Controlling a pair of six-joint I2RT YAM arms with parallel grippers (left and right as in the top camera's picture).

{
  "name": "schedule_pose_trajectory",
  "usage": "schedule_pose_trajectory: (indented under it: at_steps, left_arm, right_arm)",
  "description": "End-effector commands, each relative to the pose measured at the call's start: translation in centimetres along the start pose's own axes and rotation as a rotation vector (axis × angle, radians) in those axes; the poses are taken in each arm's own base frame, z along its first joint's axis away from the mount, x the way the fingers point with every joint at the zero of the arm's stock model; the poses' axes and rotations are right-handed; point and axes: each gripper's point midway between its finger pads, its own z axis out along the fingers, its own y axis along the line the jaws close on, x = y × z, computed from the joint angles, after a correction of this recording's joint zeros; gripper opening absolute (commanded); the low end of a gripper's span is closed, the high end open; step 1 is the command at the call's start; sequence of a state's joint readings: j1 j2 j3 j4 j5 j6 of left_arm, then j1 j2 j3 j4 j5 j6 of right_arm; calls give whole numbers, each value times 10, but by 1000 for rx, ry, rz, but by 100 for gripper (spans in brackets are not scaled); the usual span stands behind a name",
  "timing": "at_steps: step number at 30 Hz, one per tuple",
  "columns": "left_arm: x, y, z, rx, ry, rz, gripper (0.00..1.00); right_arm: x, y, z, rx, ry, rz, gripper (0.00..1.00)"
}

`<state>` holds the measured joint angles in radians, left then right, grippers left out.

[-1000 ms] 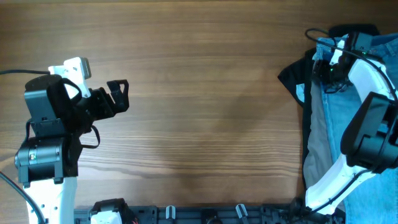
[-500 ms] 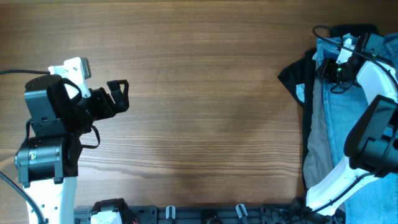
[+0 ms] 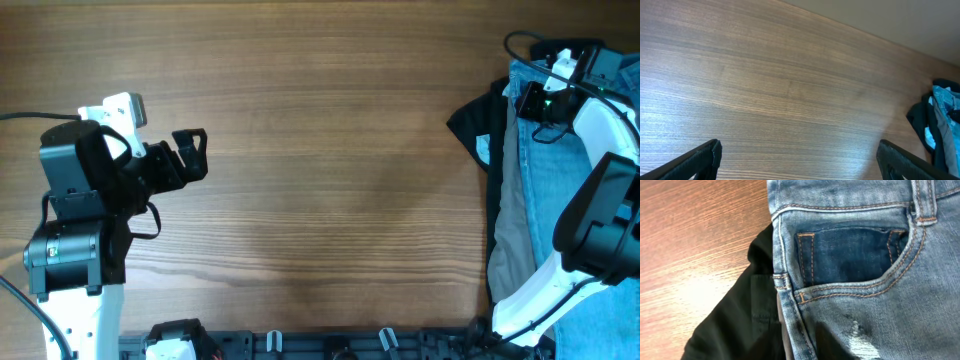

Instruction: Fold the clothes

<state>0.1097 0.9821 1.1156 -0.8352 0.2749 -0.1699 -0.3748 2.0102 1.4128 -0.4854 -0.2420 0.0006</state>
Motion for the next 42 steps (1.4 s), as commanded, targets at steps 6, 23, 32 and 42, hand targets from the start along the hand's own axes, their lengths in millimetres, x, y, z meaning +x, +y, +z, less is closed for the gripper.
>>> schedule_pose_trajectory:
  at_steps: [6, 23, 32, 42]
  left_arm:
    - [-4, -4, -4, 15, -8, 9, 100]
    - [1, -3, -4, 10, 12, 3, 100]
    - [1, -5, -4, 20, 13, 3, 100]
    - [1, -5, -4, 21, 14, 3, 100]
  right_arm:
    - [-3, 2, -8, 4, -6, 7, 13]
    - [-16, -3, -28, 58, -55, -9, 60]
    - [-2, -7, -14, 68, -4, -5, 42]
    - [27, -8, 22, 31, 97, 16, 46]
